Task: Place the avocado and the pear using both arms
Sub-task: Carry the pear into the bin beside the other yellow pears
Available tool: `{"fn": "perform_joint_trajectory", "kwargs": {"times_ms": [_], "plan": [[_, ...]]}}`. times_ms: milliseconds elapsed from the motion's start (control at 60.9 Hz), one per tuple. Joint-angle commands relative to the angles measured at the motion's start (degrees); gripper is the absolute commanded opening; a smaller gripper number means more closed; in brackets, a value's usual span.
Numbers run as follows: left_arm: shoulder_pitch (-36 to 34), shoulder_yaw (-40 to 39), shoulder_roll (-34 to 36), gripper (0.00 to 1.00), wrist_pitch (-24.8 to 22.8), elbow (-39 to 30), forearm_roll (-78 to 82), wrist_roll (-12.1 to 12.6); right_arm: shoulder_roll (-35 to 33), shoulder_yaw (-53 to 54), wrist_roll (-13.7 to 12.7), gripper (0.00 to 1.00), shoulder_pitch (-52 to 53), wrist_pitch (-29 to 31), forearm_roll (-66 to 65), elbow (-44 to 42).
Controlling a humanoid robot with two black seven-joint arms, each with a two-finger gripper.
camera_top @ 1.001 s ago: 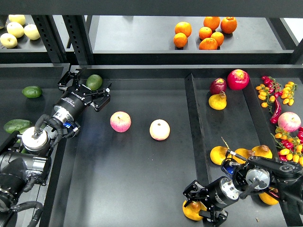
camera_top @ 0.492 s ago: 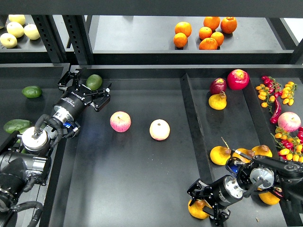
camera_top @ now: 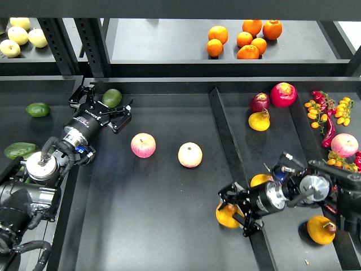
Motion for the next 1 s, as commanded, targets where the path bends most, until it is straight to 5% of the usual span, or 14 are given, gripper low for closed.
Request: {"fn": "perform_joint_trajectory", "kwargs": {"times_ms": [0,689,985], "plan": [[-0.09,0.00,0.00,0.99,0.00,-0.01,0.00,0.09,-0.85,-0.04,0.00,0.03,1.97,-0.01,1.31,0.61],[-0.09,0.00,0.00,0.99,0.00,-0.01,0.00,0.09,-17.37,-0.91,0.00,0.04,1.09,-0.01,3.16,7.12],[-0.09,0.00,0.00,0.99,0.00,-0.01,0.00,0.09,-18.52,-0.04,0.00,0.04,-3.56,-0.01,2.72,6.41]]}}
